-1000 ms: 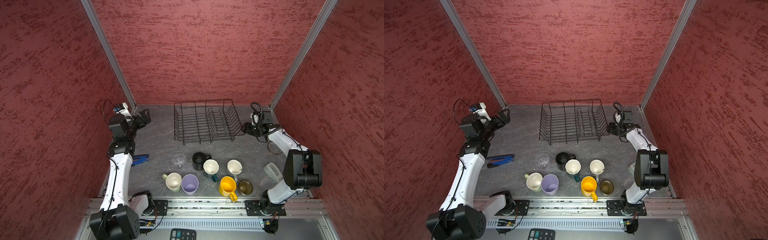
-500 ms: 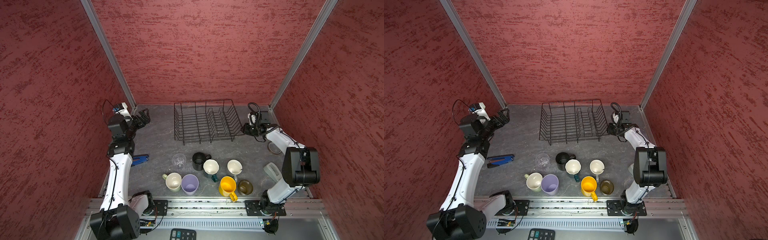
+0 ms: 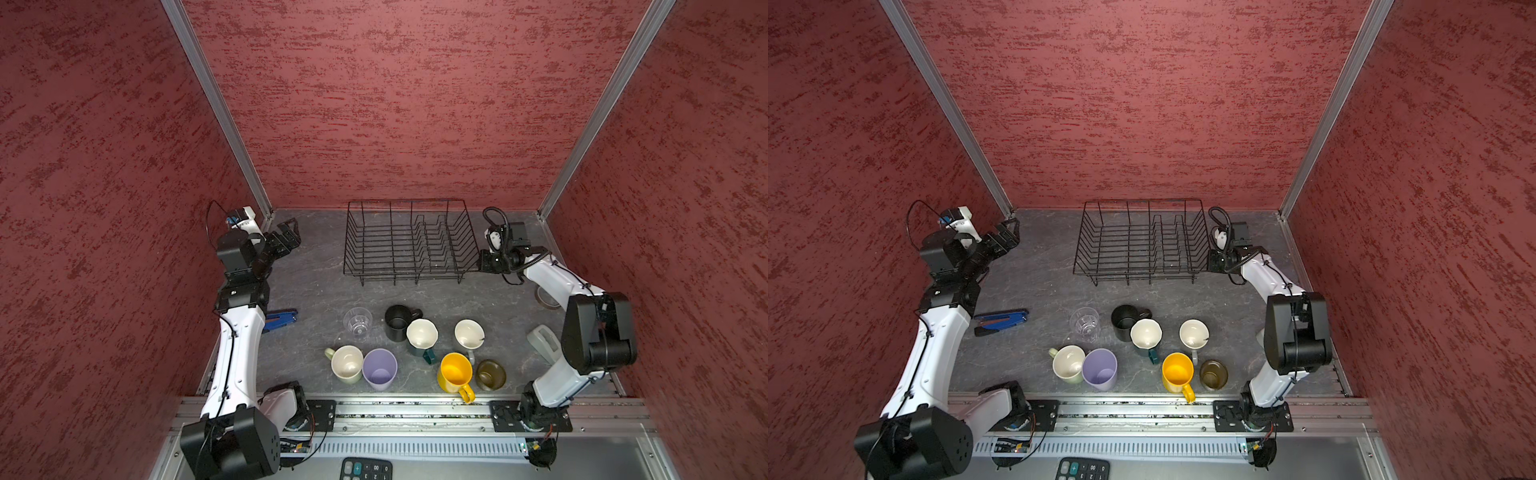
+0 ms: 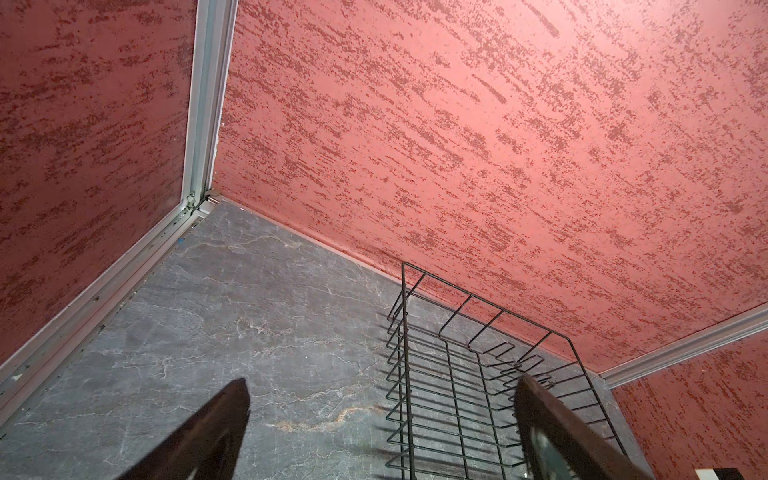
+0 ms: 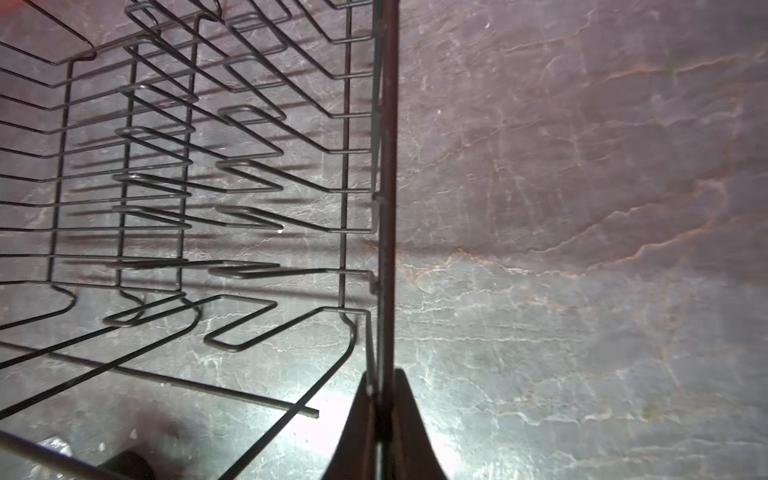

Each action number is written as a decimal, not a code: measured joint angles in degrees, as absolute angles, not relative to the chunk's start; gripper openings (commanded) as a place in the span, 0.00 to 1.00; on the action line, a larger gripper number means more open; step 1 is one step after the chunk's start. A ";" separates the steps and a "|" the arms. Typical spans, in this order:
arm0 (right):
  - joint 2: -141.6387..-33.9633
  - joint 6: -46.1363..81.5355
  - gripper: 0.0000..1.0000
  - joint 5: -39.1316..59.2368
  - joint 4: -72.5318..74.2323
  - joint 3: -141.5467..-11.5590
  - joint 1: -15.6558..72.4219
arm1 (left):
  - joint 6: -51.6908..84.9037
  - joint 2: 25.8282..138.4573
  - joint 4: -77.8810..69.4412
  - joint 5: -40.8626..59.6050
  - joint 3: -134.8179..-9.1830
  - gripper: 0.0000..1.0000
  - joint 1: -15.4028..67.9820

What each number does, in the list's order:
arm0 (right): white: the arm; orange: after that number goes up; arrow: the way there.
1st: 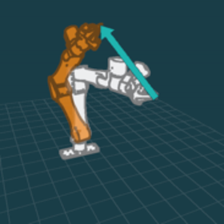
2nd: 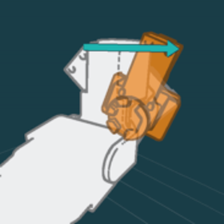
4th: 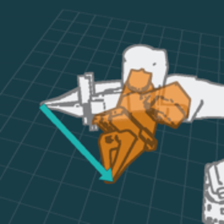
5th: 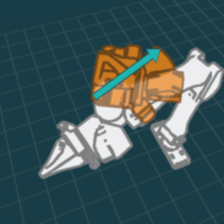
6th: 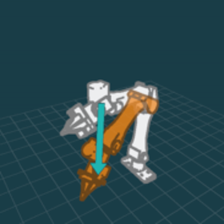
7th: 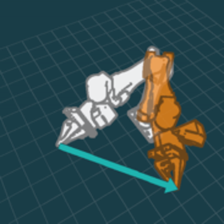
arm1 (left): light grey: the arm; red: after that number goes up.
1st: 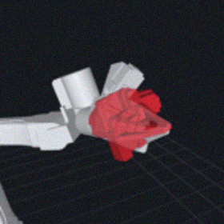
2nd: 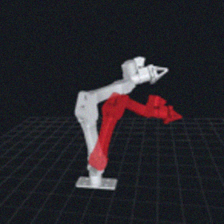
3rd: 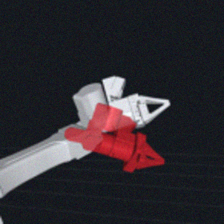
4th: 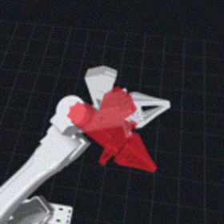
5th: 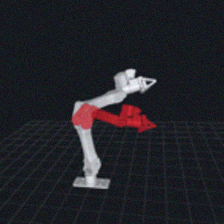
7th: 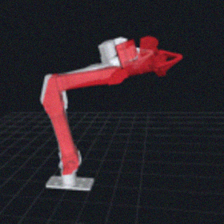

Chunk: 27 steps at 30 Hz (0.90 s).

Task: Load the cups into the dish rack

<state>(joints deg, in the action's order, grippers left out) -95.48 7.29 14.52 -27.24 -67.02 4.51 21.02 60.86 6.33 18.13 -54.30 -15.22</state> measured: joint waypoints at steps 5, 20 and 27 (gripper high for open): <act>-94.30 6.90 0.01 12.80 -27.92 -66.13 5.08 | 21.17 60.86 6.33 18.15 -54.30 1.00 -15.29; -88.20 5.39 0.39 10.20 -31.70 -60.97 6.24 | 21.85 60.90 5.98 19.05 -54.30 1.00 -15.49; -86.32 6.83 0.56 10.00 -35.46 -63.29 6.44 | 22.13 60.93 5.98 19.16 -54.30 1.00 -15.59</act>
